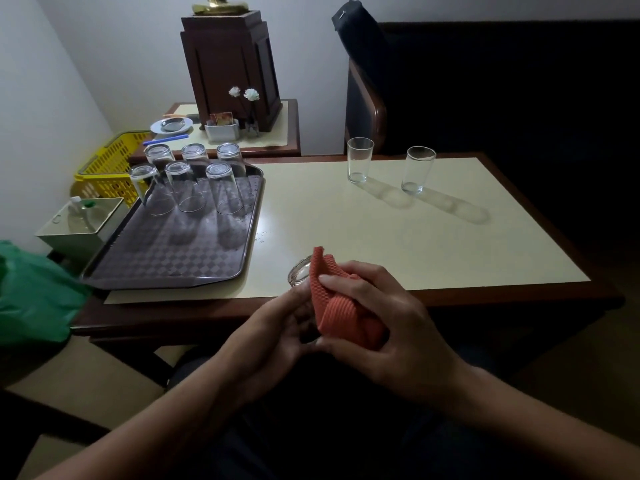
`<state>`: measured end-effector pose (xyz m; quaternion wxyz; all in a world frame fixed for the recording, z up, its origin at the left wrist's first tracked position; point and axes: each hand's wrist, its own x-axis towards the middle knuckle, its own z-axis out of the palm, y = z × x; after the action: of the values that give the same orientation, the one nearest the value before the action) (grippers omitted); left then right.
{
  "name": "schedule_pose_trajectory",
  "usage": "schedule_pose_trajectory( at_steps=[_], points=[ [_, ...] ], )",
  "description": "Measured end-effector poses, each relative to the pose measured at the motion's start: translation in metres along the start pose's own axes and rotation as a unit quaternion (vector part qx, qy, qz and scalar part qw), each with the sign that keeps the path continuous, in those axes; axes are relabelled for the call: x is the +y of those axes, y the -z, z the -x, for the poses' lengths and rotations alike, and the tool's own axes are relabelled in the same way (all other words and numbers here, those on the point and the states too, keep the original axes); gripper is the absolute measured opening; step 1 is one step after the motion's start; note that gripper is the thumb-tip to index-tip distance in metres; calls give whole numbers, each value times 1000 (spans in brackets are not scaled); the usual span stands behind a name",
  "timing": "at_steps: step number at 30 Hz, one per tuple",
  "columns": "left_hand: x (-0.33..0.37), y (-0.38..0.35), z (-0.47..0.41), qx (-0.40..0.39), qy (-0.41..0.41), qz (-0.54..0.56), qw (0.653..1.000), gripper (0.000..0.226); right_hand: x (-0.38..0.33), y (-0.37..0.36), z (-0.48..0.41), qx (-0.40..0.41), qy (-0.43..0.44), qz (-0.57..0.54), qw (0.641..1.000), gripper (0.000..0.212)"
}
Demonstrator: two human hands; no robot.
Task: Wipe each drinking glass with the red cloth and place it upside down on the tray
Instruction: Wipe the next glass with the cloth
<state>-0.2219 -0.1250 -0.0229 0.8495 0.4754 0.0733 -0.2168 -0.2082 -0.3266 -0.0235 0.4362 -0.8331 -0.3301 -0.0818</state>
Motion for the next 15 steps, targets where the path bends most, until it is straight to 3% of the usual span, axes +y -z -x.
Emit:
schedule_pose_trajectory(
  at_steps=[2,3,6,7,9,12,13,15],
  points=[
    [1,2,-2,9,10,10,1000,57,1,6,-4,-10,-43,-98,994,54],
    [3,2,-2,16,13,24,1000,61,-2,9,-9,1,-109,-199,974,44],
    [11,6,1,7,33,31,999,58,4,13,-21,36,-360,-468,806,43],
    [14,6,5,-20,45,-5,999,58,10,15,-22,43,-400,-503,765,51],
    [20,13,9,-56,62,-144,986,68,16,17,-25,43,-431,-537,724,64],
    [31,22,14,-50,19,-371,927,90,18,12,-24,6,-418,-564,712,68],
    [34,23,16,-37,5,-405,914,86,19,11,-22,-17,-392,-562,728,65],
    [37,22,16,-18,-26,-393,919,68,18,9,-17,-71,-309,-493,810,52]
  ],
)
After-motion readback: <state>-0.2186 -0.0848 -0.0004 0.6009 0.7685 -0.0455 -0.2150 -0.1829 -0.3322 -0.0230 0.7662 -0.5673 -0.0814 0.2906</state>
